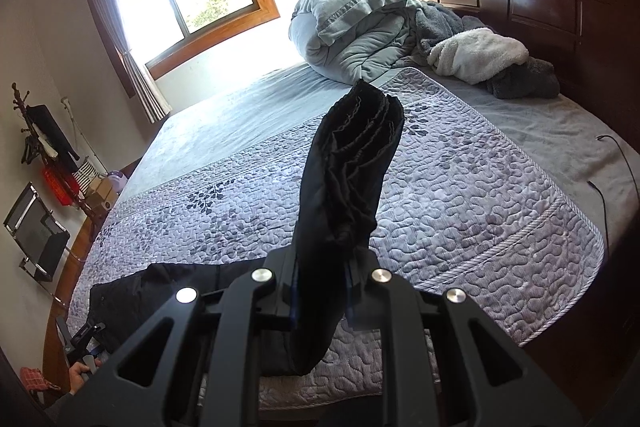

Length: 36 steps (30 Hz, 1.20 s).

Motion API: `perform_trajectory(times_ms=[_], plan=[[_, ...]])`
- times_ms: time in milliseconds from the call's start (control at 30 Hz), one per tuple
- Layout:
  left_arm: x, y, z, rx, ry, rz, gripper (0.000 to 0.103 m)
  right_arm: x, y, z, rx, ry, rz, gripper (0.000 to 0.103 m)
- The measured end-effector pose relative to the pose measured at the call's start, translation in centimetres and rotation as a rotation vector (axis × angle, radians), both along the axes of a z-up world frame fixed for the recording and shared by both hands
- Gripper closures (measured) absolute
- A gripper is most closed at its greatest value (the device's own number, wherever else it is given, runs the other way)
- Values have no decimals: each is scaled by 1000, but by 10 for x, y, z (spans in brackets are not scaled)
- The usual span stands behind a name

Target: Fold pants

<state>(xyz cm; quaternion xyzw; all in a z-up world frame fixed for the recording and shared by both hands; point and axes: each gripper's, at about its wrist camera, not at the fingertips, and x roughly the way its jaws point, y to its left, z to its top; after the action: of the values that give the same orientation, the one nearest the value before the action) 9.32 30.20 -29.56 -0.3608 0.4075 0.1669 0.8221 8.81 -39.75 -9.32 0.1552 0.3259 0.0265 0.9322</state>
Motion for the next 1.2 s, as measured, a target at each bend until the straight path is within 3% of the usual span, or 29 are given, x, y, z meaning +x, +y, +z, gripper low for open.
perform_trajectory(times_ms=[1200], plan=[[-13, 9, -1, -59, -53, 8, 4, 3, 67, 14, -200, 15, 76, 88]])
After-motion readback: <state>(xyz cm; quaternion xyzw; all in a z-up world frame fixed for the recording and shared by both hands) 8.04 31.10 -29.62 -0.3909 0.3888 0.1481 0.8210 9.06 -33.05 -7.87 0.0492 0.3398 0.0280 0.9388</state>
